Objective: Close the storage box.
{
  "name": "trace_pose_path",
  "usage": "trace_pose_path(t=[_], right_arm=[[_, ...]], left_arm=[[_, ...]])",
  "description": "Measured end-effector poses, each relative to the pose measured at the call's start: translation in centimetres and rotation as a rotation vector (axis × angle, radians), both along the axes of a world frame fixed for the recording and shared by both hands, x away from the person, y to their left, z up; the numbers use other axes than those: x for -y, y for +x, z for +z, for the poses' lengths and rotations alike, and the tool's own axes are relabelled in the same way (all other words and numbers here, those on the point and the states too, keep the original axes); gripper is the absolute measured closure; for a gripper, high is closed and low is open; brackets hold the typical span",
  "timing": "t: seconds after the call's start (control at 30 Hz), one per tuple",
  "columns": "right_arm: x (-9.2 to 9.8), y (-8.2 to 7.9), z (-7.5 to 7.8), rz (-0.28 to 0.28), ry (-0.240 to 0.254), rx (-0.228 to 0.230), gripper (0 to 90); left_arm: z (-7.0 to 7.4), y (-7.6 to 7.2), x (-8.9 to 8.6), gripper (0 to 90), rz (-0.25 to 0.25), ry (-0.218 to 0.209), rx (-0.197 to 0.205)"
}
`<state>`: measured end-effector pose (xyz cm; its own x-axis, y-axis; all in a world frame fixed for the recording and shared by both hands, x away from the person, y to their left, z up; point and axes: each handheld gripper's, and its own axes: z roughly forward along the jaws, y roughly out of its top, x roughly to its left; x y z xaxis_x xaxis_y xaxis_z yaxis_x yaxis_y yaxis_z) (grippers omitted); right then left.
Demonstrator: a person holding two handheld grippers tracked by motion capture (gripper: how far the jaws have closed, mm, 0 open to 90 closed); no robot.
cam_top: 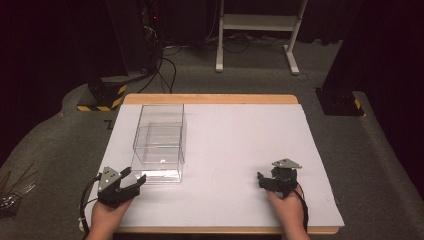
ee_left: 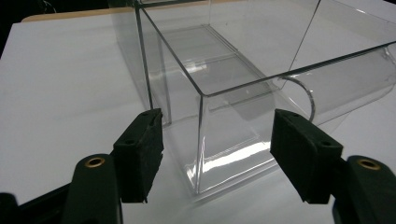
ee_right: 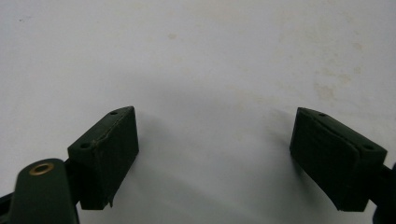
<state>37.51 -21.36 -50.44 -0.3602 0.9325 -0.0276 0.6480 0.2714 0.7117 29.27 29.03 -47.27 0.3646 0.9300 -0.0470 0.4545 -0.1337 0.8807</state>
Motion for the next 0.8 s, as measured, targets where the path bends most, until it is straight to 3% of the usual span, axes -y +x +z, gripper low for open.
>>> trace_pose_path(t=[0.27,0.37,0.8], right_arm=[[0.0,0.0,0.0,0.000,0.001,0.002,15.3],[0.0,0.0,0.0,-0.002,0.000,0.002,15.4],[0.0,0.0,0.0,-0.001,0.000,0.002,15.4]], left_arm=[[-0.3,0.8,0.1,31.8,0.015,-0.014,-0.015],[-0.3,1.6,0.0,28.1,0.021,-0.026,-0.042],[-0.2,3.3,-0.2,22.2,0.057,-0.016,-0.057]])
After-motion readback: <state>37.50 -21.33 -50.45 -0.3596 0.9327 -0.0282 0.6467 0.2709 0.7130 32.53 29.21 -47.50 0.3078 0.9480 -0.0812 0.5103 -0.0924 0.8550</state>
